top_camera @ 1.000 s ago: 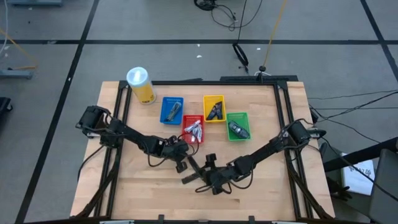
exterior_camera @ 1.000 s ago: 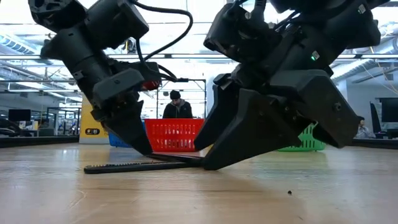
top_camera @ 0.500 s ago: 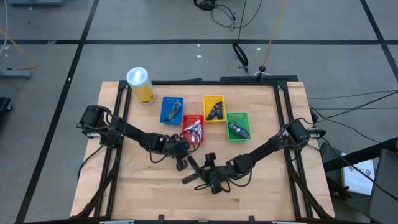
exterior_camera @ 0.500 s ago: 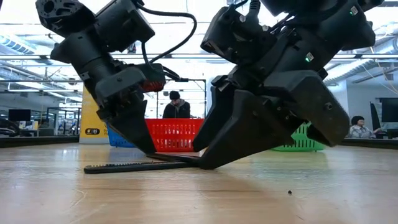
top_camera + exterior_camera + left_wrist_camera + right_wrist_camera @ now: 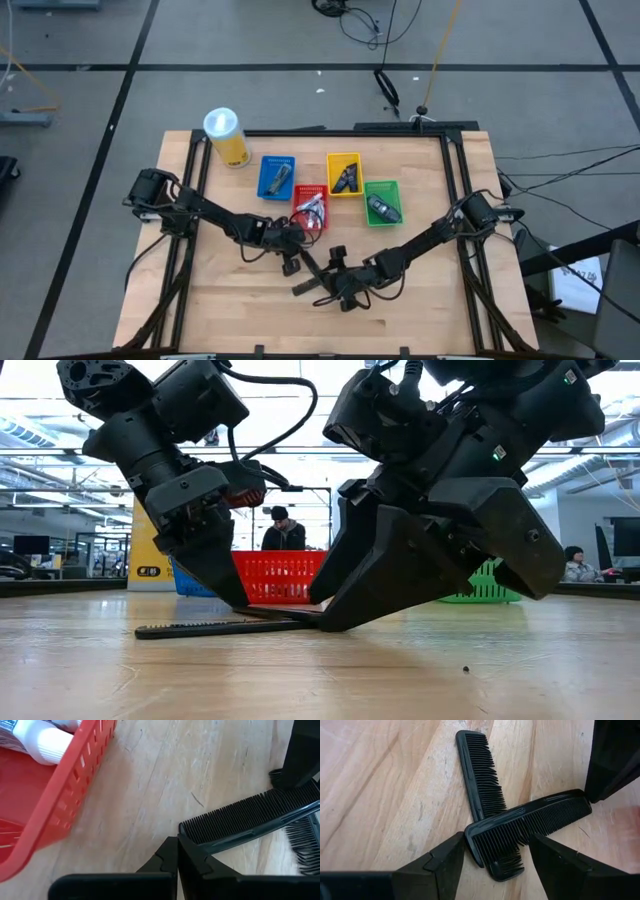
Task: Pick & Place Travel size toiletries
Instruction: Put the black comb into the blue bin
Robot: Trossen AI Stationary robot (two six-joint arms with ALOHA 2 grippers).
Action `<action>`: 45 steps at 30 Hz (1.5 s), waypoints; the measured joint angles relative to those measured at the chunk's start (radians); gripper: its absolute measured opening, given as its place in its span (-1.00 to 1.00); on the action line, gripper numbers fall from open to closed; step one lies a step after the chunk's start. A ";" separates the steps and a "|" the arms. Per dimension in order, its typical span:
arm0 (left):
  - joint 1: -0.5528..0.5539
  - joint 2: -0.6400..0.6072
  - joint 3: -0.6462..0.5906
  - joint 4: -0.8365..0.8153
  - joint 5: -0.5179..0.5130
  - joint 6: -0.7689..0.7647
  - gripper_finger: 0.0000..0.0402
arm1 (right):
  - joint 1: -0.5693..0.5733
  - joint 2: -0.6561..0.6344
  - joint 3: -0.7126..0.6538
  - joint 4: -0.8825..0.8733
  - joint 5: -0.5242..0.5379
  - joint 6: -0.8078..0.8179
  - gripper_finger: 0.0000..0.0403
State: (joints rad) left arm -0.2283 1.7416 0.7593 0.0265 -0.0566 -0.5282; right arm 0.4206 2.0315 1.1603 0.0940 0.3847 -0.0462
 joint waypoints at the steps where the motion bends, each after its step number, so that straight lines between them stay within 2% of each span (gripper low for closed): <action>1: 0.000 0.000 0.000 -0.001 0.001 0.000 -0.99 | 0.000 0.000 0.000 0.000 0.000 -0.001 0.07; 12: -0.002 0.000 0.000 -0.001 0.027 -0.001 -0.98 | -0.002 0.000 0.000 0.000 -0.042 -0.011 0.05; 29: -0.002 0.000 0.002 -0.001 0.030 0.000 -0.99 | 0.002 0.002 -0.001 0.012 -0.001 -0.022 -0.36; 39: -0.002 -0.002 0.002 -0.011 0.032 0.001 -0.98 | 0.013 0.002 -0.002 0.015 0.012 -0.031 -0.70; 45: -0.002 -0.002 0.002 -0.016 0.037 0.001 -0.98 | 0.017 0.002 -0.002 0.027 0.013 -0.030 -0.79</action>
State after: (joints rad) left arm -0.2302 1.7401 0.7616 0.0101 -0.0196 -0.5274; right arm 0.4374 2.0335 1.1587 0.1209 0.3973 -0.0763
